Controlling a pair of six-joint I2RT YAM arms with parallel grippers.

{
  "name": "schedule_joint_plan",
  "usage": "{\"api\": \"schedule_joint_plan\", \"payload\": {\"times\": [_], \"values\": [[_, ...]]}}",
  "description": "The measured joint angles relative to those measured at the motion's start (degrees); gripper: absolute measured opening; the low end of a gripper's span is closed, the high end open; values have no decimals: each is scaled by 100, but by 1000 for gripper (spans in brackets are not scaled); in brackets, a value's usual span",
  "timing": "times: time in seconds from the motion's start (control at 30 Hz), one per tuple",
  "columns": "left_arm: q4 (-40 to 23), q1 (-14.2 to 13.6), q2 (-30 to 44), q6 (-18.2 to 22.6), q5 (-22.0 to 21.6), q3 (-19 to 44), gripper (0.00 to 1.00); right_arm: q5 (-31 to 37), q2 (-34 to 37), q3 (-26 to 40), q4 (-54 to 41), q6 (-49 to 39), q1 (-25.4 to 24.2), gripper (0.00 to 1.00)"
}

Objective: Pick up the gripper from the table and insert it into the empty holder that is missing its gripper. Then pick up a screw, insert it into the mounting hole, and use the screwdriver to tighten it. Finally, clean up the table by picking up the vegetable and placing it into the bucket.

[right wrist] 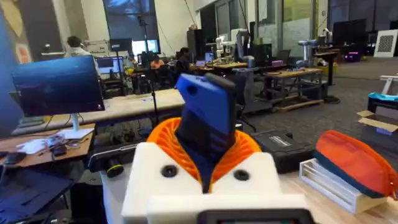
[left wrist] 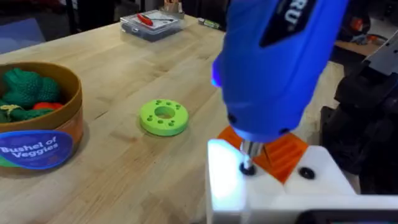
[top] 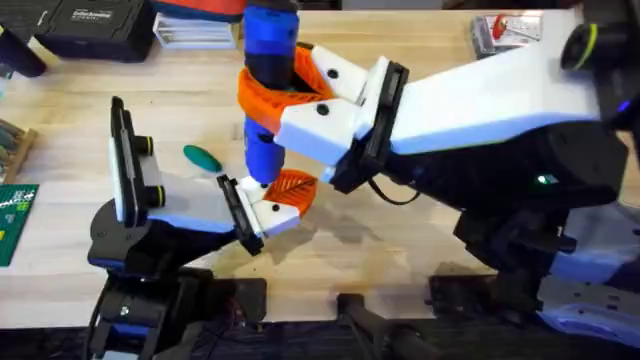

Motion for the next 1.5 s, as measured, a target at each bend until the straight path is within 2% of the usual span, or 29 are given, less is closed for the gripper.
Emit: {"api": "schedule_joint_plan", "payload": {"times": [0.37,0.5,0.63,0.77,0.93,1.17,1.27,1.4,1.43,1.5], "values": [[0,0,0,0,0,0,4,-1,0,0,27,0,0,24],[1,0,0,0,0,0,4,-2,0,3,496,17,-35,24],[0,0,0,0,0,0,4,-22,-168,182,509,44,-230,24],[0,0,0,0,0,0,4,-26,-284,399,5,-244,-616,24],[0,0,0,0,0,0,4,100,-281,415,-1253,-1742,-1462,23],[0,0,0,0,0,0,4,1072,-131,415,-3334,-4555,-2909,23],[0,0,0,0,0,0,4,1527,207,415,-3957,-5785,-3378,23],[0,0,0,0,0,0,4,1989,844,415,-4067,-7059,-3834,23],[0,0,0,0,0,0,4,2153,1354,415,-4053,-7726,-4114,23],[0,0,0,0,0,0,4,2216,1712,415,-4057,-7982,-4267,23]]}}
